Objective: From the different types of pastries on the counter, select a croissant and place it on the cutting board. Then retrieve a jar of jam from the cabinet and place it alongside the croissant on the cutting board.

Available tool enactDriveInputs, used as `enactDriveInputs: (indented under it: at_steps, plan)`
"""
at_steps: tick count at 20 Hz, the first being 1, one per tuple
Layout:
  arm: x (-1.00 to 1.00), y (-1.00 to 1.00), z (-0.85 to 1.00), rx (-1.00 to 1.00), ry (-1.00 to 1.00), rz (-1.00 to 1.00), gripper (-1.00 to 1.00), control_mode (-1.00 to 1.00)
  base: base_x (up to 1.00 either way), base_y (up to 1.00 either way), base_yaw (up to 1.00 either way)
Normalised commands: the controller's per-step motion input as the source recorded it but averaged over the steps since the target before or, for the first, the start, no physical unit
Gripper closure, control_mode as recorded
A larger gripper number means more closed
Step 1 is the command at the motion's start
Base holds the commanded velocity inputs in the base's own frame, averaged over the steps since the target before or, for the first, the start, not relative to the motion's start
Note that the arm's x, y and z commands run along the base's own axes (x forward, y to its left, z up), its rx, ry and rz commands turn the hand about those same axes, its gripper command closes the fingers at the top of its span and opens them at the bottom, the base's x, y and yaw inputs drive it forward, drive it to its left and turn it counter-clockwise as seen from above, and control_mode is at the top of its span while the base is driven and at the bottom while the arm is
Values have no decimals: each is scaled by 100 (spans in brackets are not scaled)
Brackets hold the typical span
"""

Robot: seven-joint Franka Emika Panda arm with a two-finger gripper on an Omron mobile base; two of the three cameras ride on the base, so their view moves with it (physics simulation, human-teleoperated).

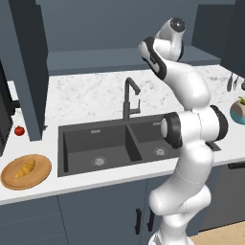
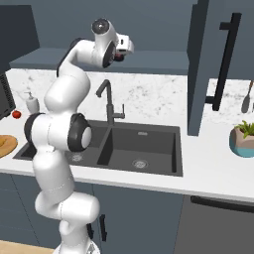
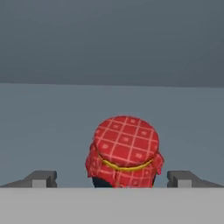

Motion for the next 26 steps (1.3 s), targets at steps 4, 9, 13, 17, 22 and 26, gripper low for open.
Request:
enactDriveInputs:
  at_steps: [4,9,13,17,22,26]
  plan:
    - [29,-8,10,2,1,0,-100,-100,0,0,0]
    - [0,13,-8,0,0,0,-100,-100,0,0,0]
    - [0,5,0,0,2,0,-100,-100,0,0,0]
    - [0,-5,-2,0,4,0,-100,-100,0,0,0]
    - [0,-3,-9,0,2,0,-100,-100,0,0,0]
    - [10,0,-20,0,0,0,-100,-100,0,0,0]
